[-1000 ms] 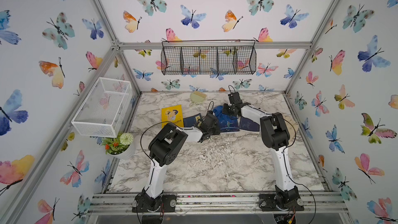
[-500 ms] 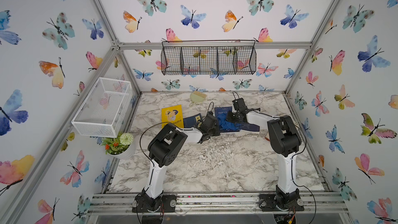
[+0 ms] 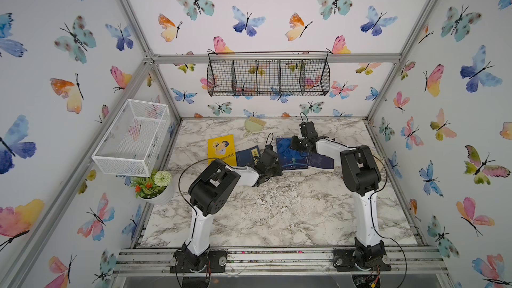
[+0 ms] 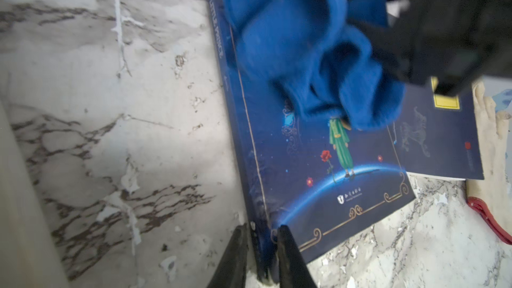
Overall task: Wipe the cover of the book
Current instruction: Wipe the dirt from the cover of the book.
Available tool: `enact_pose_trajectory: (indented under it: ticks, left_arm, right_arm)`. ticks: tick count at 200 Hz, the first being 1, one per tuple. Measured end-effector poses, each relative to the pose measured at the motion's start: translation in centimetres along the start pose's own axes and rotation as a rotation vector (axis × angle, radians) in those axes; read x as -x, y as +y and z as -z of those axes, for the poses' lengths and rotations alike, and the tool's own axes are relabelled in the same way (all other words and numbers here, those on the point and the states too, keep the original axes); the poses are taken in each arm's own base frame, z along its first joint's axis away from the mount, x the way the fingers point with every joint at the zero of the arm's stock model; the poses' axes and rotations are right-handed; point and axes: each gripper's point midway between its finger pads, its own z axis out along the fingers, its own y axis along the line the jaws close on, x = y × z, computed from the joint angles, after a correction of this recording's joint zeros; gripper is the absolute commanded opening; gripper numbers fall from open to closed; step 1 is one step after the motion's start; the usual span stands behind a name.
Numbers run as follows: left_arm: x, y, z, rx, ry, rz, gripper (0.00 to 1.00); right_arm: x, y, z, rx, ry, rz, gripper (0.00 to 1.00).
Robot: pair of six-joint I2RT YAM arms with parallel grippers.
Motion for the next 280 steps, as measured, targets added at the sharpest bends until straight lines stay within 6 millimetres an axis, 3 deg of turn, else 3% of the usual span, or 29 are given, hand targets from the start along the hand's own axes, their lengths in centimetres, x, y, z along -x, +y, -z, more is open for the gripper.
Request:
enact_pose_trajectory:
  ticks: [21,43,56,112,136,162,197,221,251,280]
  left_arm:
    - [0.0,0.0,0.0,-0.003,0.001,-0.004,0.23]
    - [-0.1,0.0,0.0,-0.004,0.001,-0.006,0.23]
    - [-0.2,0.1,0.1,-0.007,-0.001,-0.005,0.23]
    - [-0.7,-0.1,0.1,-0.027,-0.006,0.010,0.22]
    - [-0.9,-0.2,0.2,-0.032,-0.006,0.009,0.22]
    - [-1.0,-0.4,0.2,-0.035,-0.005,0.007,0.22]
    - [-1.0,-0.5,0.2,-0.038,-0.001,0.004,0.22]
    - [-1.1,-0.5,0.2,-0.038,0.000,-0.001,0.22]
    - [-1.1,-0.4,0.2,-0.038,0.000,-0.001,0.22]
    - [-1.2,-0.4,0.2,-0.044,-0.005,-0.001,0.22]
  right_arm:
    - [-2.7,-0.9,2.1,-0.001,0.015,-0.002,0.05]
    - [-2.9,-1.0,2.2,-0.006,0.019,0.000,0.05]
    - [-2.1,-0.7,1.7,-0.019,0.027,0.006,0.05]
    - [5.2,1.3,-3.2,-0.061,-0.026,0.031,0.06]
    - [6.5,1.2,-4.2,-0.068,-0.034,0.026,0.06]
    - [5.3,0.6,-3.6,-0.060,-0.036,0.020,0.06]
    - [-0.9,-1.2,0.9,-0.021,0.004,0.011,0.06]
    - [-3.1,-1.7,2.5,-0.003,0.005,0.017,0.06]
    - [-2.6,-1.5,2.1,-0.005,0.008,0.028,0.06]
    - [0.8,-0.3,-0.3,-0.011,-0.010,0.037,0.06]
